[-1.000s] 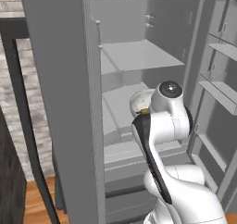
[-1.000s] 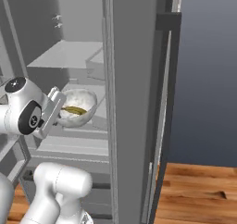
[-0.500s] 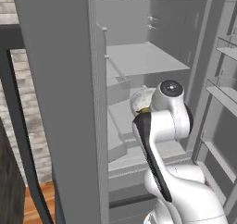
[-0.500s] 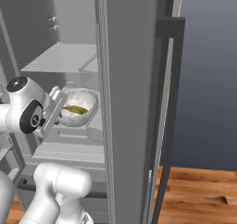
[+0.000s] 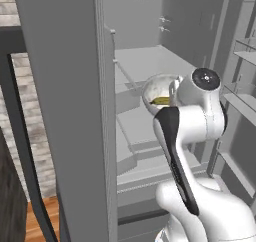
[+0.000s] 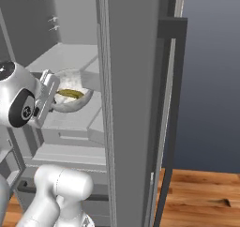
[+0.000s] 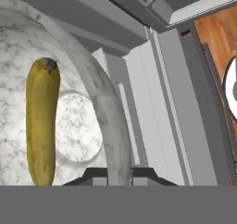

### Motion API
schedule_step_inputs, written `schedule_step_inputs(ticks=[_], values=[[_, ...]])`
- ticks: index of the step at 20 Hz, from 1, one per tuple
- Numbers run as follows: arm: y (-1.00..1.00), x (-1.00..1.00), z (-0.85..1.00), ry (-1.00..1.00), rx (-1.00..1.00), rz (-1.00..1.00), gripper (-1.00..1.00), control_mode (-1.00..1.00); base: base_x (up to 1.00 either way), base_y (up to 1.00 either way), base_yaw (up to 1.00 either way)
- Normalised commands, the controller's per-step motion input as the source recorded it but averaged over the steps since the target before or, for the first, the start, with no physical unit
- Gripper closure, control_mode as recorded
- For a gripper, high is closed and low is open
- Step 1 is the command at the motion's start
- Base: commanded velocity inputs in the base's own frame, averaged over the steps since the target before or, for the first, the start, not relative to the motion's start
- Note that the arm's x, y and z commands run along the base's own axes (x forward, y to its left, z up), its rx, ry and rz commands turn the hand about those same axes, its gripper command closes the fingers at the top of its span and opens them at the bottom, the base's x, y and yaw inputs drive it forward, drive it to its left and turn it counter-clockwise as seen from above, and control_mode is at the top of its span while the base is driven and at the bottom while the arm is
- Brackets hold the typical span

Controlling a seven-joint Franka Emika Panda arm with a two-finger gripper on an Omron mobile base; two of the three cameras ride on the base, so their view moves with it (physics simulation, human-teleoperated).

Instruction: Move the glass cup from next to the sink to the open cabinet. Then, move the bowl with the banana to the fridge to clear the area for faucet cleaning.

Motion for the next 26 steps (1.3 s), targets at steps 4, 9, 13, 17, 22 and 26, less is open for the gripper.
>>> schedule_step_inputs(ticks=[4,9,13,17,22,26], values=[[0.01,-0.29,1.0,0.0,-0.01,0.0,1.0,-1.0,0.0,0.0,0.0],[0.04,0.17,0.94,0.0,-0.03,-0.01,1.0,-1.0,0.0,0.0,0.0],[0.01,0.95,0.32,0.0,-0.05,0.03,1.0,-1.0,0.0,0.0,0.0],[-0.04,0.95,-0.25,0.07,-0.01,0.27,1.0,-1.0,0.0,0.0,0.0],[-0.12,0.45,-0.32,0.0,-0.01,0.23,1.0,-1.0,0.0,0.0,0.0],[-0.04,0.75,0.04,0.0,0.0,0.03,1.0,-1.0,0.0,0.0,0.0]])
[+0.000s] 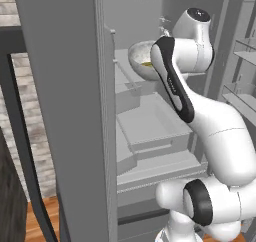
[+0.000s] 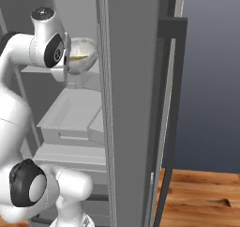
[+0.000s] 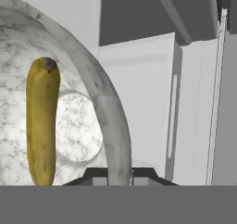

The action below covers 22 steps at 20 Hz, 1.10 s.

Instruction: Move the glass cup from next to the sink to the open cabinet. Then, move the bowl with the banana to the fridge to clear the area for faucet cleaning.

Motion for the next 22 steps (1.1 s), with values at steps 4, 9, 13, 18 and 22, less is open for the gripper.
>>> schedule_step_inputs(ticks=[4,9,13,18,22], values=[[0.0,0.66,0.27,-0.04,-0.01,0.0,1.0,-1.0,0.0,0.0,0.0],[0.0,0.67,0.03,-0.02,0.0,0.0,1.0,-1.0,0.0,0.0,0.0],[0.0,0.76,-0.04,0.0,0.0,0.0,1.0,-1.0,0.0,0.0,0.0],[0.0,0.72,-0.32,0.0,0.0,0.0,1.0,-1.0,0.0,0.0,0.0],[0.0,0.62,-0.42,0.0,0.0,0.0,1.0,-1.0,0.0,0.0,0.0]])
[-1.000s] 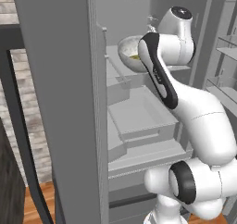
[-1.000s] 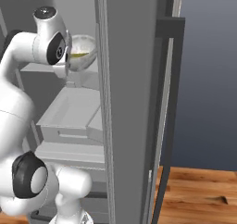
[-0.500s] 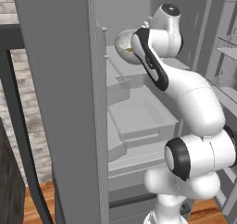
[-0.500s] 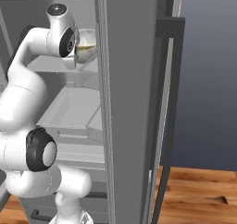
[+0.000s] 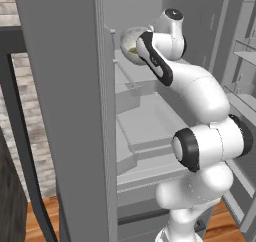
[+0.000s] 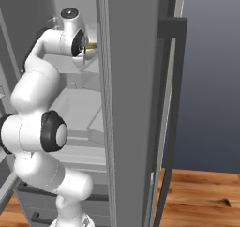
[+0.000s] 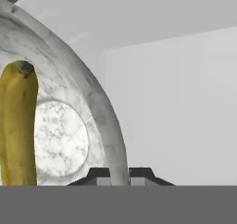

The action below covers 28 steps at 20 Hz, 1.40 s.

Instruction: Move the glass cup from next to the sink to the open cabinet. Then, move the bowl with the banana to the fridge to clear the area for faucet cleaning.

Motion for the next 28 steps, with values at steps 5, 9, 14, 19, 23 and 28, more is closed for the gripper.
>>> schedule_step_inputs(ticks=[5,9,14,19,23,28], values=[[0.0,0.29,-0.43,0.06,0.0,0.0,1.0,-1.0,0.0,0.0,0.0],[0.0,0.06,-0.02,0.04,0.0,0.0,-1.0,-1.0,0.0,0.0,0.0],[0.0,-0.09,0.04,-0.01,0.0,0.0,-1.0,-1.0,0.0,0.0,0.0],[0.0,-0.85,0.19,-0.19,0.02,-0.05,-1.0,-1.0,0.0,0.0,0.0],[0.0,-1.0,0.0,-0.27,0.05,-0.09,-1.0,-1.0,0.0,0.0,0.0],[0.0,-1.0,0.0,-0.35,0.08,-0.13,-1.0,-1.0,0.0,0.0,0.0]])
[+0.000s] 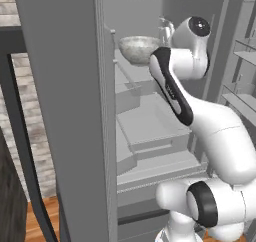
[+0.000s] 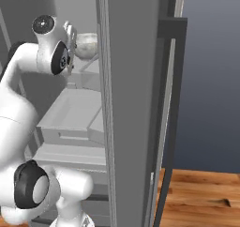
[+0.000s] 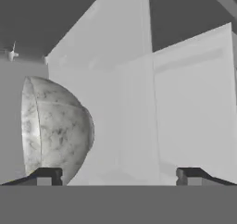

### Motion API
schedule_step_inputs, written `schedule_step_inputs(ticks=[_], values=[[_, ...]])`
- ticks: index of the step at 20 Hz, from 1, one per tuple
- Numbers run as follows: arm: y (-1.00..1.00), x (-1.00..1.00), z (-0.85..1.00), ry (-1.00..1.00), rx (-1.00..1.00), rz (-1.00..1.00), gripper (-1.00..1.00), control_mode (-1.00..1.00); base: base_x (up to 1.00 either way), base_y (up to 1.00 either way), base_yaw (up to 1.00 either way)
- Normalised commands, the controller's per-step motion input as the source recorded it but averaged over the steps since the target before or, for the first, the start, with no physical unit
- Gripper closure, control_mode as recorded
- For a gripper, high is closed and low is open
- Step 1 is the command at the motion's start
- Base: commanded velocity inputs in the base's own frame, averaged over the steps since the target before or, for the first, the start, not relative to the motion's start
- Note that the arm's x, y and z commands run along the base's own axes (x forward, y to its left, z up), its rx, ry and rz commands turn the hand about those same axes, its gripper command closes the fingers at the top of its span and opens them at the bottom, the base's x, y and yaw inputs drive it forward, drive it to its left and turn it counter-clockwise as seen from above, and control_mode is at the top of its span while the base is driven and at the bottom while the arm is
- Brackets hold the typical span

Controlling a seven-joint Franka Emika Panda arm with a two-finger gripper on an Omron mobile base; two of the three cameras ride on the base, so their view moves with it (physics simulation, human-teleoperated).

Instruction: Move the glass cup from next to the sink to the open cabinet. Then, move the bowl with the banana to the fridge to clear the area for faucet cleaning.

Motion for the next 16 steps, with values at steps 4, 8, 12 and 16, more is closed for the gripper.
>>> schedule_step_inputs(ticks=[4,8,12,16], values=[[-0.02,-1.0,-0.18,-0.28,0.11,-0.16,-1.0,-1.0,0.0,0.0,0.0],[-0.01,-1.0,-0.76,-0.18,0.06,-0.17,-1.0,-1.0,0.0,0.0,0.0],[0.0,-1.0,-1.0,-0.07,0.0,-0.17,-1.0,-1.0,0.0,0.0,0.0],[0.0,-1.0,-1.0,-0.06,-0.01,-0.15,-1.0,-1.0,0.0,0.0,0.0]])
